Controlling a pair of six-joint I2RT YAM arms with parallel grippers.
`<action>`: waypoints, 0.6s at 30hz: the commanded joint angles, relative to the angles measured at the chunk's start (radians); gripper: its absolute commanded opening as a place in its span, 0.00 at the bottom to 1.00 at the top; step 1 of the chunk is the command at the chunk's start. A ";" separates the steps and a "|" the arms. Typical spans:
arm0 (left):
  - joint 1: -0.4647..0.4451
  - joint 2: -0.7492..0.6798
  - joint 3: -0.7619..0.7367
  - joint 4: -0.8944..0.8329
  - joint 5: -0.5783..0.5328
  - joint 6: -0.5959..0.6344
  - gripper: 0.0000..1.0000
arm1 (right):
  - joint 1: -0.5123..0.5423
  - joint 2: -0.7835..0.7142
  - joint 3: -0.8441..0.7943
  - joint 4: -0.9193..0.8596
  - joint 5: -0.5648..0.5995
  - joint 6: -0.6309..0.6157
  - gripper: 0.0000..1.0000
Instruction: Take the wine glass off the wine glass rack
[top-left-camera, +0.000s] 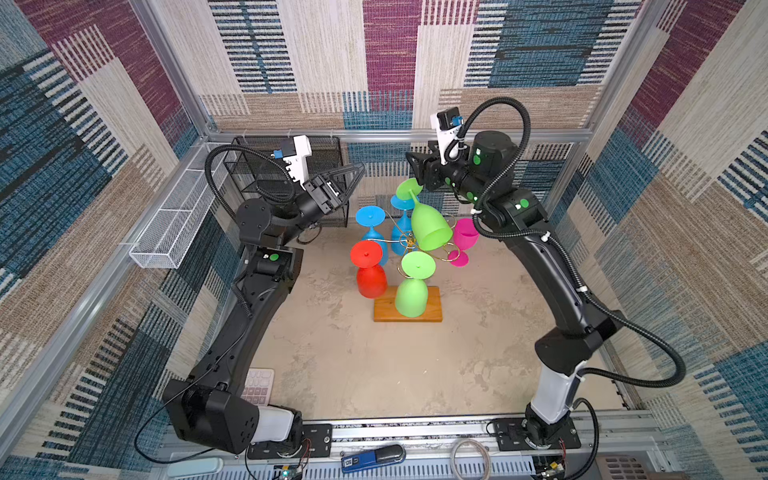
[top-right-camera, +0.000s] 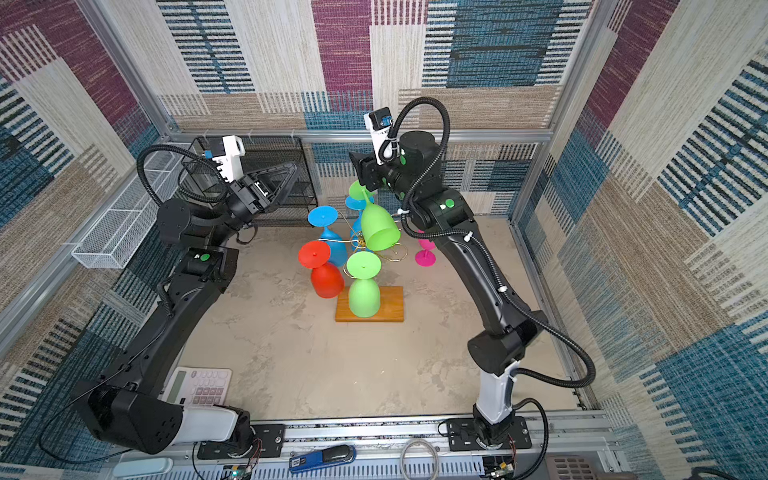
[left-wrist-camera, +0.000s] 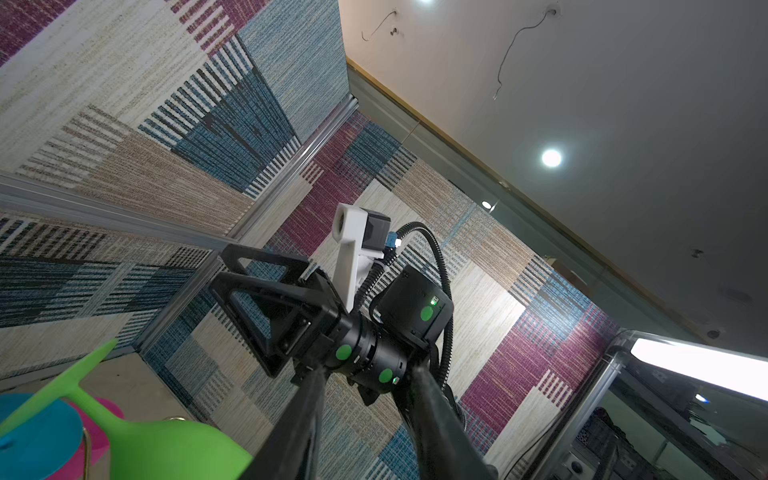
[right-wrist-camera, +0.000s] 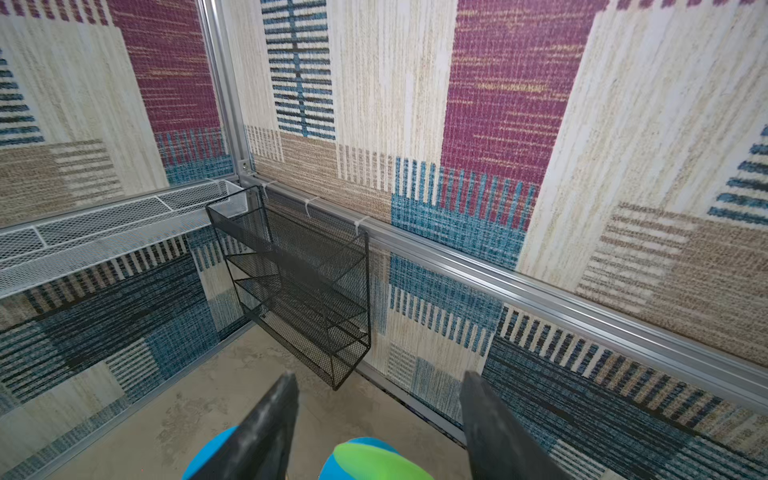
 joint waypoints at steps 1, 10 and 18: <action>0.017 -0.022 -0.008 -0.029 -0.005 0.072 0.39 | 0.002 0.069 0.121 -0.231 0.030 0.010 0.59; 0.052 -0.104 -0.032 -0.274 -0.067 0.301 0.39 | 0.002 0.064 0.119 -0.328 0.061 0.025 0.58; 0.055 -0.121 -0.040 -0.405 -0.103 0.428 0.40 | 0.002 -0.149 -0.078 -0.233 0.116 0.037 0.73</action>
